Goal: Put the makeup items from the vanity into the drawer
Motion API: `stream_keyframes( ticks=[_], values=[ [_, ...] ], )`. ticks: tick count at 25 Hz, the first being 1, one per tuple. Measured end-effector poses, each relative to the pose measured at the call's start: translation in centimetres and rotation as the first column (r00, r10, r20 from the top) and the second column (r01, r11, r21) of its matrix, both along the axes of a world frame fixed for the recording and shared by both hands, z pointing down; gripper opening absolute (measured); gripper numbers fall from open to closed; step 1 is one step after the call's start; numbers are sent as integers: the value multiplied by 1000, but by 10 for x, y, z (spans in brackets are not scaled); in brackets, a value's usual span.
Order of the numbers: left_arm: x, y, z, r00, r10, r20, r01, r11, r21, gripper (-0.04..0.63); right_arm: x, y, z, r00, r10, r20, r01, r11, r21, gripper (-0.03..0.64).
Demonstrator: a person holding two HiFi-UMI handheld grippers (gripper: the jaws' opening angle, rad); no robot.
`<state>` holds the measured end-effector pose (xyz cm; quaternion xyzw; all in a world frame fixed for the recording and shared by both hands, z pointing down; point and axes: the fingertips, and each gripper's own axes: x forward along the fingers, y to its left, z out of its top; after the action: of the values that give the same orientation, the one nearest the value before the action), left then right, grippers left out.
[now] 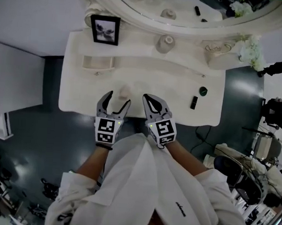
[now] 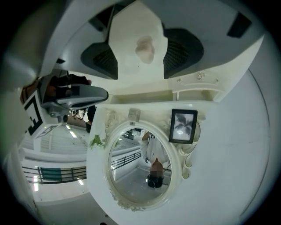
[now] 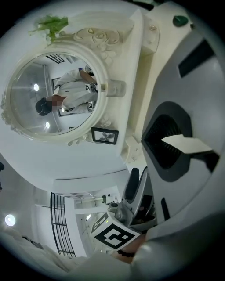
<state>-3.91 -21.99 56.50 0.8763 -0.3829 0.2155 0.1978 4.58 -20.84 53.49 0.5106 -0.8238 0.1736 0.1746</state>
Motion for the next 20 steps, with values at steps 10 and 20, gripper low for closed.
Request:
stream_keyframes(
  ticks=[10, 20],
  values=[
    [16, -15, 61, 996, -10, 88, 17, 996, -87, 293, 4, -13, 54, 999, -39, -1, 38, 995, -93, 18],
    [23, -18, 97, 986, 21, 168, 0, 992, -125, 242, 8, -21, 76, 999, -39, 3, 39, 991, -126, 18]
  ],
)
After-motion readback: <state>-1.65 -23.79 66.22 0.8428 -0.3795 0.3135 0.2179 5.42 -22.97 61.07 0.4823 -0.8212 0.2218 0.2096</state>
